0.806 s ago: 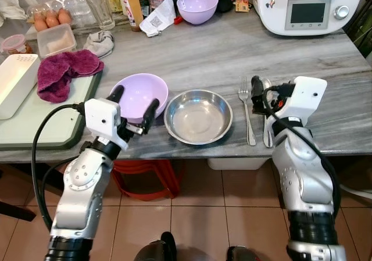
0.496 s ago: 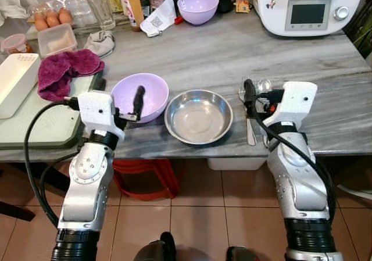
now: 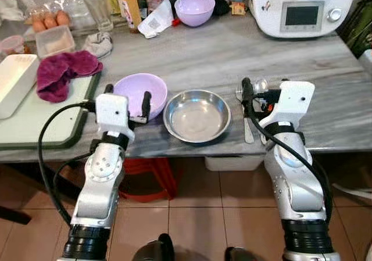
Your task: Setting the table
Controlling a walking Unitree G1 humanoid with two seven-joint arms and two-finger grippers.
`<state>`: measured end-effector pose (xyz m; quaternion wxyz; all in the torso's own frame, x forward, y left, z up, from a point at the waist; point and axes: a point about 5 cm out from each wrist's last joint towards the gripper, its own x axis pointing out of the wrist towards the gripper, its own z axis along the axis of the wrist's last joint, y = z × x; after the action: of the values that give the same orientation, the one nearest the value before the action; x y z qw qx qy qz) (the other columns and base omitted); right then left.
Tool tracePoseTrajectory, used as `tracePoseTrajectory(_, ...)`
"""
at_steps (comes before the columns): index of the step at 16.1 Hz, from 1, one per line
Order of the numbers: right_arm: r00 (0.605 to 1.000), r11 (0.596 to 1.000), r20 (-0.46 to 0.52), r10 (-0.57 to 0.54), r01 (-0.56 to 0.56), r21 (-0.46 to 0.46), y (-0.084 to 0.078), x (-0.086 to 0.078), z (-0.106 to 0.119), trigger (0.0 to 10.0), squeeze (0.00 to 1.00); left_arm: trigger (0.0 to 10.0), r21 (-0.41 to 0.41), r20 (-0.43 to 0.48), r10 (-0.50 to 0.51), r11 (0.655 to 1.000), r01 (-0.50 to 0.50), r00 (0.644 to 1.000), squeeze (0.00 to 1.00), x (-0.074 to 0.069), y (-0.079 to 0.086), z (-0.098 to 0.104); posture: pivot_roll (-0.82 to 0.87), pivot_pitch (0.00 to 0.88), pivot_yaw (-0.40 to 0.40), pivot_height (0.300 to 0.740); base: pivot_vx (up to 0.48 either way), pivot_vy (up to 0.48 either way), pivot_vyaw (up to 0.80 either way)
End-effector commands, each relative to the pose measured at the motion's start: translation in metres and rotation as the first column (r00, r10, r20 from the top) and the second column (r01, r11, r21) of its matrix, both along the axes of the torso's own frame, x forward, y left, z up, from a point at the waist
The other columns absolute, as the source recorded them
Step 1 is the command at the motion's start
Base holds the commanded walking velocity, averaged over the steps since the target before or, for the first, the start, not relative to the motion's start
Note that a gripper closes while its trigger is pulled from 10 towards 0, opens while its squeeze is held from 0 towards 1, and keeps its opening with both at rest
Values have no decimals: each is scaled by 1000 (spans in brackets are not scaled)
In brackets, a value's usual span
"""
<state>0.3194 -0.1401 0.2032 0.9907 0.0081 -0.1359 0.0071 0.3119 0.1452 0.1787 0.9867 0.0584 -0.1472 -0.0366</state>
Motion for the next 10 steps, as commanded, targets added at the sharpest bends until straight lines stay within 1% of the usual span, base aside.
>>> tracePoseTrajectory(1,1000,1000,4,29,-29,-9,6,-1,-1,10000,0,10000,11,-8,23,1000,-23,1000,0,-1,3,-4,-153,129,78,740,0,0,0)
tracePoseTrajectory(10,999,999,-11,43,-43,-15,9,-1,-7,10000,0,10000,26,-35,42,999,-41,999,0,1,-1,-10,-152,121,83,740,0,0,0)
